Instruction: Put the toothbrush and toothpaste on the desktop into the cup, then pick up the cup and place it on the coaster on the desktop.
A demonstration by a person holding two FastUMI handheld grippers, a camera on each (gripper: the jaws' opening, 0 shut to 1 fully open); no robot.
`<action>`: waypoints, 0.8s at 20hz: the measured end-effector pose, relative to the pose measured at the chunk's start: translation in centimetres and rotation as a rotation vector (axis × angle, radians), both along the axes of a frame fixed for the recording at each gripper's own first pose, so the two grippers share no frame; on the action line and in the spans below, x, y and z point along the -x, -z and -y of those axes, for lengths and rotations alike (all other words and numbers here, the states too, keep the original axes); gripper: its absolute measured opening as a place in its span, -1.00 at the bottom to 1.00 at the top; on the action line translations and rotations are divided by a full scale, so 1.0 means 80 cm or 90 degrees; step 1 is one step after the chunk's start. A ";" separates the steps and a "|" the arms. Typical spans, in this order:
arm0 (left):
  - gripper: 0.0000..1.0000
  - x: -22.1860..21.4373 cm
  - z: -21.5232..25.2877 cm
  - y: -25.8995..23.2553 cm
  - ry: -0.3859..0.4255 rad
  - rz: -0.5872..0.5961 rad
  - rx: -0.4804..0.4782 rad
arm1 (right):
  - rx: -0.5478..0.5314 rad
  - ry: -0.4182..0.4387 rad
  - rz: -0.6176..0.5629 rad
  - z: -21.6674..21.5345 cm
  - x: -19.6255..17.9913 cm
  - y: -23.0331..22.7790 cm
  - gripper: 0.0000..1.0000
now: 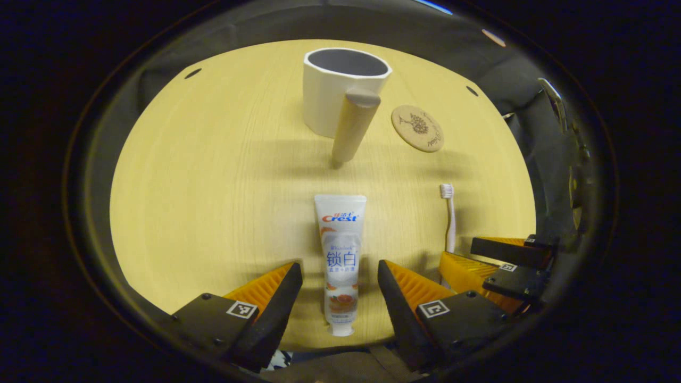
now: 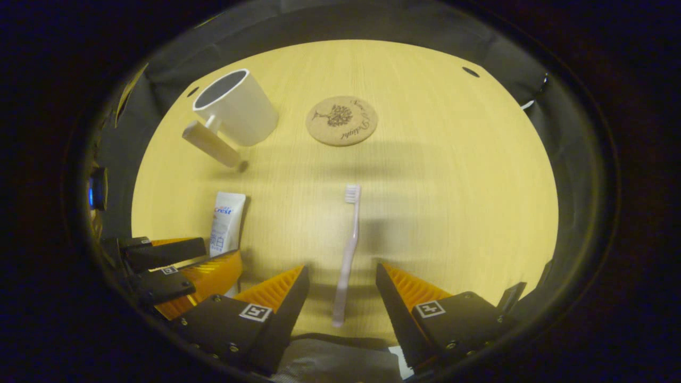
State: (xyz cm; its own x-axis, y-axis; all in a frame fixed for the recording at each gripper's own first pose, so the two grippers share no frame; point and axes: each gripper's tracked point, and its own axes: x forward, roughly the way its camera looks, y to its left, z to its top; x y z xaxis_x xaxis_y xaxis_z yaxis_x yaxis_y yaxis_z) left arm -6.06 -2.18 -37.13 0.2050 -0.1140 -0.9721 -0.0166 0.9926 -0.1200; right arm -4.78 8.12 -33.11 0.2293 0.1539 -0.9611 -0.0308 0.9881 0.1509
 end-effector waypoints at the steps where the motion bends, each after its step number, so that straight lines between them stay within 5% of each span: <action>1: 0.83 0.001 0.000 0.003 0.004 -0.004 -0.002 | -0.004 -0.004 -0.010 -0.004 0.001 0.004 0.56; 4: 0.62 0.003 0.005 0.010 0.014 -0.019 -0.006 | 0.005 -0.012 -0.021 -0.004 0.001 0.011 0.49; 11: 0.59 0.001 0.002 0.019 0.026 -0.027 -0.027 | 0.020 -0.013 -0.027 0.004 -0.005 0.019 0.31; 12: 0.38 0.003 0.000 0.020 0.027 -0.026 -0.033 | 0.037 -0.005 -0.023 0.010 -0.006 0.023 0.27; 14: 0.19 -0.003 -0.003 0.019 0.025 -0.021 -0.042 | 0.033 0.001 -0.029 0.011 -0.005 0.021 -0.29; 16: 0.04 -0.002 -0.006 0.020 0.021 -0.019 -0.041 | 0.026 -0.004 -0.036 0.011 -0.002 0.021 -0.42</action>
State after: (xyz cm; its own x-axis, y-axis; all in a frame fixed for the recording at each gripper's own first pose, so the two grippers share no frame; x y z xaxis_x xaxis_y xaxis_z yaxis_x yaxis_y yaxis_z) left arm -5.91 -1.72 -38.73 0.1728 -0.0575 -0.9833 0.0130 0.9983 -0.0561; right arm -4.65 7.20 -34.80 0.1739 0.1154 -0.9780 -0.0298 0.9933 0.1119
